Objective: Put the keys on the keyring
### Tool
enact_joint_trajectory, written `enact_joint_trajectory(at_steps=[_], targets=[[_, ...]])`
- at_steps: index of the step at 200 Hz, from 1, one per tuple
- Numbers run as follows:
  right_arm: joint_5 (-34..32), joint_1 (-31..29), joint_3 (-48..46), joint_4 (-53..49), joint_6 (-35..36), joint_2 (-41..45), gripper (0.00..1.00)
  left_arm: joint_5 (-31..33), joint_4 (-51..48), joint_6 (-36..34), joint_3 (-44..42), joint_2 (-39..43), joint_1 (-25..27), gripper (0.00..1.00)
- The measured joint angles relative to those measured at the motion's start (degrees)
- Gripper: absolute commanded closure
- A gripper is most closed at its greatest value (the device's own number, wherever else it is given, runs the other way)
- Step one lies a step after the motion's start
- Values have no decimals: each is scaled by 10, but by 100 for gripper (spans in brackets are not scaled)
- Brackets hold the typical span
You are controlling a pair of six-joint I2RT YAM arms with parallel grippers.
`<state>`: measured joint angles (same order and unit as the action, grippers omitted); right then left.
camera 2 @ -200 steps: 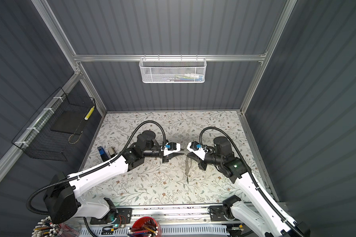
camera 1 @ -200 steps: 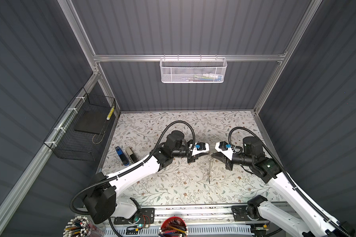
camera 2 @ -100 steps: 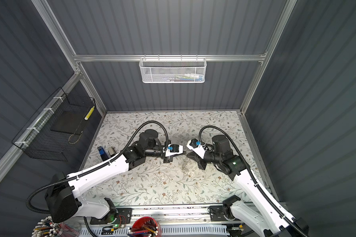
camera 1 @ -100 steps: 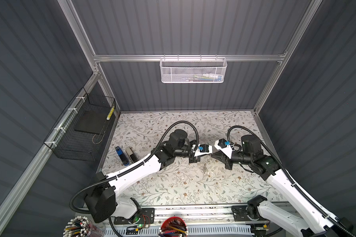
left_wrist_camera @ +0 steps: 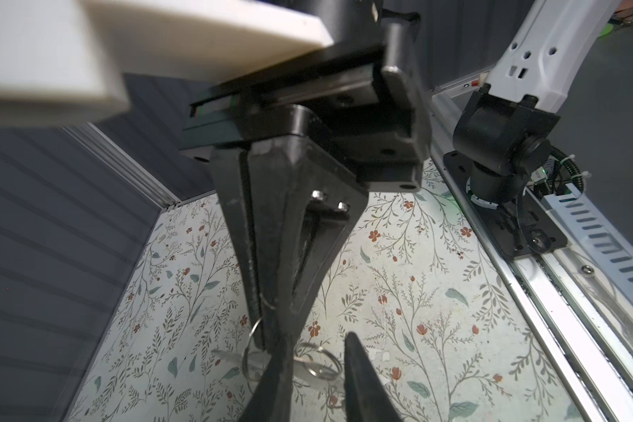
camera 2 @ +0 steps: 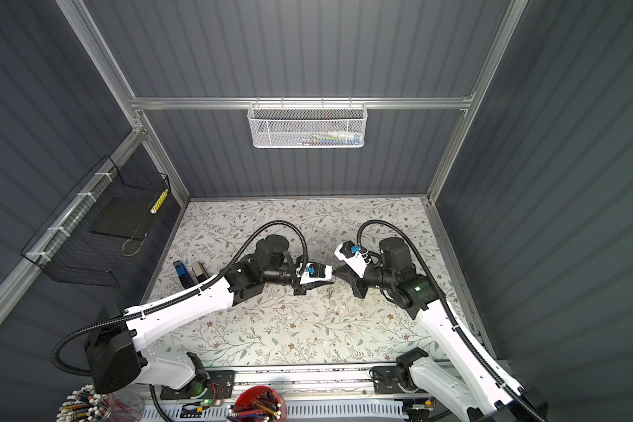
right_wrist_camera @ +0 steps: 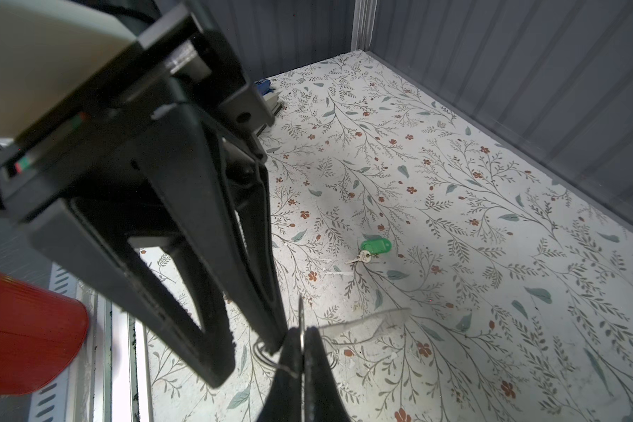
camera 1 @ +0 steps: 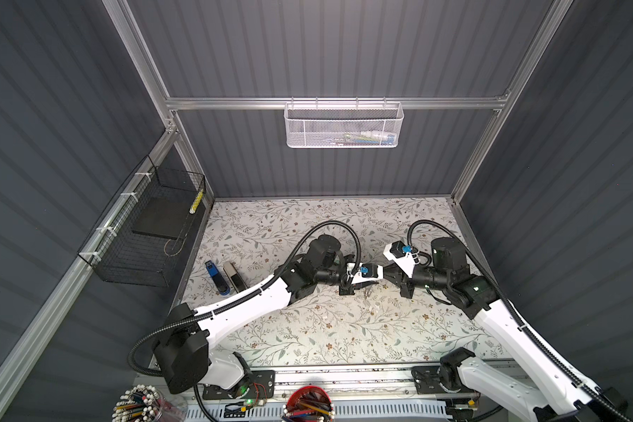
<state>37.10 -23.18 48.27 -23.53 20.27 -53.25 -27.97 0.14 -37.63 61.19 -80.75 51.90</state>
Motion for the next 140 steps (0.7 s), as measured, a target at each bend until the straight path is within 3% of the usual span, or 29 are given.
enact_joint_trajectory(at_steps=[70, 140], targets=[[7, -1, 0, -2, -6, -5, 100, 57, 58, 32, -24, 23, 0, 72], [11, -1, 0, -1, -14, -6, 100, 72, 67, 55, -24, 11, 0, 74]])
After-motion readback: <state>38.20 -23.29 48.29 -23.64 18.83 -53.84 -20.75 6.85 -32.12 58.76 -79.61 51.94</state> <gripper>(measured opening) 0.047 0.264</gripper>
